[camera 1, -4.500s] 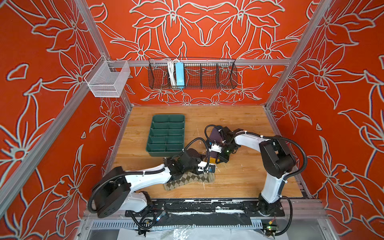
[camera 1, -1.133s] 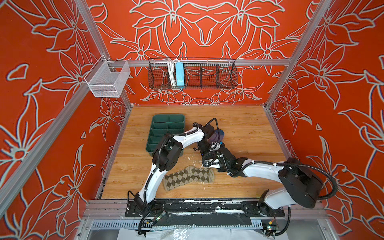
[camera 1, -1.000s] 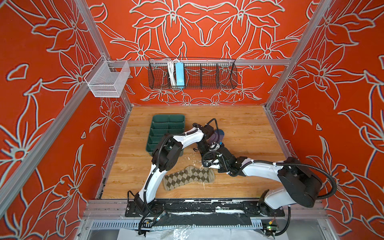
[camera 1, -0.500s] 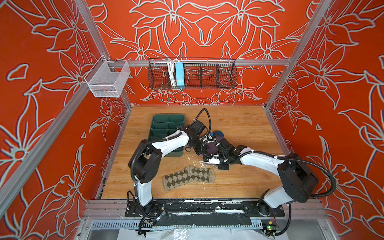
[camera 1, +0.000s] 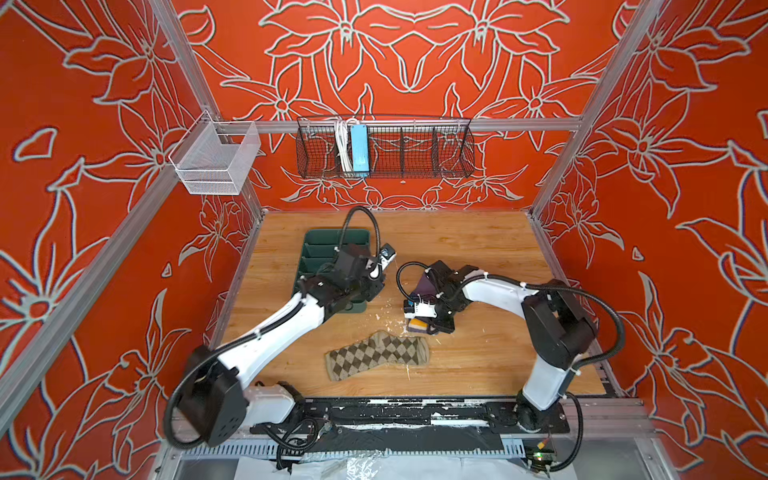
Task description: Roll the socks
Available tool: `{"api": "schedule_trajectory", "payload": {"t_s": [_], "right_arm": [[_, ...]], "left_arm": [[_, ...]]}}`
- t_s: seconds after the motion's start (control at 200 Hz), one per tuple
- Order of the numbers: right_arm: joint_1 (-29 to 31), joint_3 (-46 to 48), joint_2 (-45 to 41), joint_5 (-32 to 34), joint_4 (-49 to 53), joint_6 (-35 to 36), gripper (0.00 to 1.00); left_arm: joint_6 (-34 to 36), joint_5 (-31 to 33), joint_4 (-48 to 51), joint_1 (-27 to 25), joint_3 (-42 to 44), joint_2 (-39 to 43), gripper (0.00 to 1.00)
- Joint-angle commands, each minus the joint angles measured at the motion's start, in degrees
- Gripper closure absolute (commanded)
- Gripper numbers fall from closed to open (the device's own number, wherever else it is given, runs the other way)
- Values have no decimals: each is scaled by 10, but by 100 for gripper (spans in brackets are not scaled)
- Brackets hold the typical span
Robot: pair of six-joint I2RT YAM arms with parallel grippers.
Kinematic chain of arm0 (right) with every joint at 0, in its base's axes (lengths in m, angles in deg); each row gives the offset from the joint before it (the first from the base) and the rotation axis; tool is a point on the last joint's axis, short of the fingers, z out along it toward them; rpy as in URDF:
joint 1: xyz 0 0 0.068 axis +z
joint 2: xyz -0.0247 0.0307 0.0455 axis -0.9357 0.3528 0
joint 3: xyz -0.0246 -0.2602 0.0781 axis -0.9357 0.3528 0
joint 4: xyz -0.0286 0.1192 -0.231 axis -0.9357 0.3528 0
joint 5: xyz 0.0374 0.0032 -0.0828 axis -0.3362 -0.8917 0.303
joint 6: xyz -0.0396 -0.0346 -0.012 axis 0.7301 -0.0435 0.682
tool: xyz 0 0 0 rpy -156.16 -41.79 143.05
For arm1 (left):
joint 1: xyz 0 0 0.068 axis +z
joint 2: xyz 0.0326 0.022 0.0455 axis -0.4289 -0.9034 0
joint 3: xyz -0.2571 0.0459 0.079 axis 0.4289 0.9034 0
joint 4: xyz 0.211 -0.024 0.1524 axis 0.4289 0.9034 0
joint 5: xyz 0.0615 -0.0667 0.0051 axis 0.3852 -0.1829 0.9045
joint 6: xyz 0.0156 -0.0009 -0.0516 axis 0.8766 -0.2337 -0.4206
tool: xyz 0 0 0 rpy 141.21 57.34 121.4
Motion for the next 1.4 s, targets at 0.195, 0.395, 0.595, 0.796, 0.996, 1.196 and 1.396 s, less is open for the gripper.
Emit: {"api": "schedule_trajectory", "payload": {"t_s": [0.195,0.395,0.595,0.796,0.996,1.196,1.396], "right_arm": [[-26,-51,92,-49,70,5,100],[-28,-65,104,-46,81,10,100],[-31,-63,100,-55,81,14,100],[-32,-65,103,-60,87,18,100],[-34,-63,100,-64,83,19,100],[-53,-33,64,-68,31,-7,97],[-92,35,-44,-42,-82,-80,65]], "left_arm": [[345,-49,-46,-142,121,70,40],[388,33,-121,-212,121,-91,40],[388,72,-243,-224,121,-201,43],[394,126,-307,-224,102,-290,49],[386,126,-299,-224,89,-331,64],[359,108,-229,-224,81,-323,100],[341,88,-116,-223,40,-323,100]]}}
